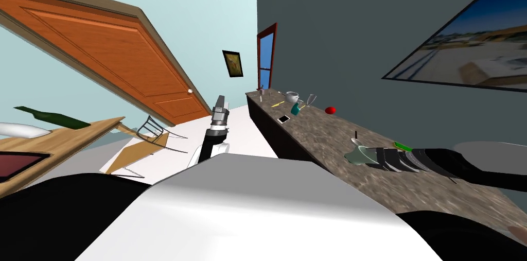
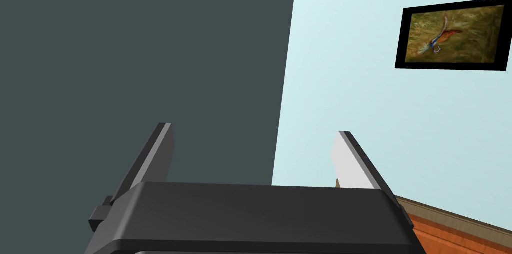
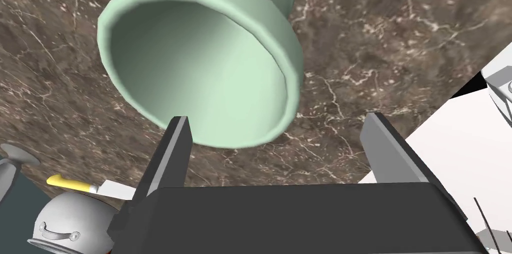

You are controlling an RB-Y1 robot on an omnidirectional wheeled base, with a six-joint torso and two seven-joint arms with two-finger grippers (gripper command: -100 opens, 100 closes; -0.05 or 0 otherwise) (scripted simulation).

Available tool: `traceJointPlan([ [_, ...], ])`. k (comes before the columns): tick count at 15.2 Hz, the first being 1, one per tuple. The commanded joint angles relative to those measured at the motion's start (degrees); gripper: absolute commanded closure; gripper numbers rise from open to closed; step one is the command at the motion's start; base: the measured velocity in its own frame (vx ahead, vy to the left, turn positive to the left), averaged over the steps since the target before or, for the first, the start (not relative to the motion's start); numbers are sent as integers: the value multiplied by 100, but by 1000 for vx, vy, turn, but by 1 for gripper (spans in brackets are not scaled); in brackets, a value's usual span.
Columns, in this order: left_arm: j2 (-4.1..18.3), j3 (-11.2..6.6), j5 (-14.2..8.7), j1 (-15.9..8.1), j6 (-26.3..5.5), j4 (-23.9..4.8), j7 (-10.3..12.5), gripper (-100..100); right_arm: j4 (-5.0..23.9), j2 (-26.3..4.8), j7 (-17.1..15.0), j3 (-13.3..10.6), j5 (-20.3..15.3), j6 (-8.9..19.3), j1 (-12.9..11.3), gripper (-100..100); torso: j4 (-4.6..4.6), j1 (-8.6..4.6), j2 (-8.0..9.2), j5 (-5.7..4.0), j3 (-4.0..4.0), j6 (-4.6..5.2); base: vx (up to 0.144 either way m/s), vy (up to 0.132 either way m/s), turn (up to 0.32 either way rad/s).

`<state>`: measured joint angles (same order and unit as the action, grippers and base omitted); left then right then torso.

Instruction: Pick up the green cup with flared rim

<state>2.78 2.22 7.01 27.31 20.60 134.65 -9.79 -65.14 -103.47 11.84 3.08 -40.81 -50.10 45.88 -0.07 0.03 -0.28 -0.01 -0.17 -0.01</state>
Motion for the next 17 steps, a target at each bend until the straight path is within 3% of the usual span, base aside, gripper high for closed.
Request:
traceJointPlan([
  [1, 0, 0, 0, 0, 0, 0, 0, 0, 88, -68, 47, 8, -112, -89, 227, -100, 0, 0, 0, 0, 0, 0, 38, 1, 43],
  [3, 0, 0, 0, 0, 0, 0, 0, 0, 153, -173, 88, -149, -235, -147, 390, -100, 2, 2, 9, 1, 5, 0, 41, 4, 83],
  [6, 0, 0, 0, 0, 0, 0, 0, 0, 157, -169, 90, -149, -208, -151, 342, -100, 4, 3, 13, 1, 8, 1, 28, 2, 27],
  [8, 0, 0, 0, -1, 0, 0, 0, 0, 189, 75, 59, -337, -247, 17, 310, -100, 6, 2, 26, -1, 15, -3, -30, -8, 253],
  [14, 0, 0, 0, -1, 0, 0, 0, 0, 181, 129, 58, -310, -231, 81, 391, -100, 11, -2, 42, -1, 26, 3, -31, -11, 73],
  [15, 0, 0, 0, -1, 0, 0, 0, 0, 186, 135, 53, -332, -239, 79, 368, 100, 10, -1, 39, 0, 24, 3, 0, 0, 0],
  [17, 0, 0, 0, -1, 0, 0, 0, 0, 186, 135, 52, -331, -239, 78, 369, 100, 9, 1, 35, 1, 21, 3, -1, 1, -7],
])
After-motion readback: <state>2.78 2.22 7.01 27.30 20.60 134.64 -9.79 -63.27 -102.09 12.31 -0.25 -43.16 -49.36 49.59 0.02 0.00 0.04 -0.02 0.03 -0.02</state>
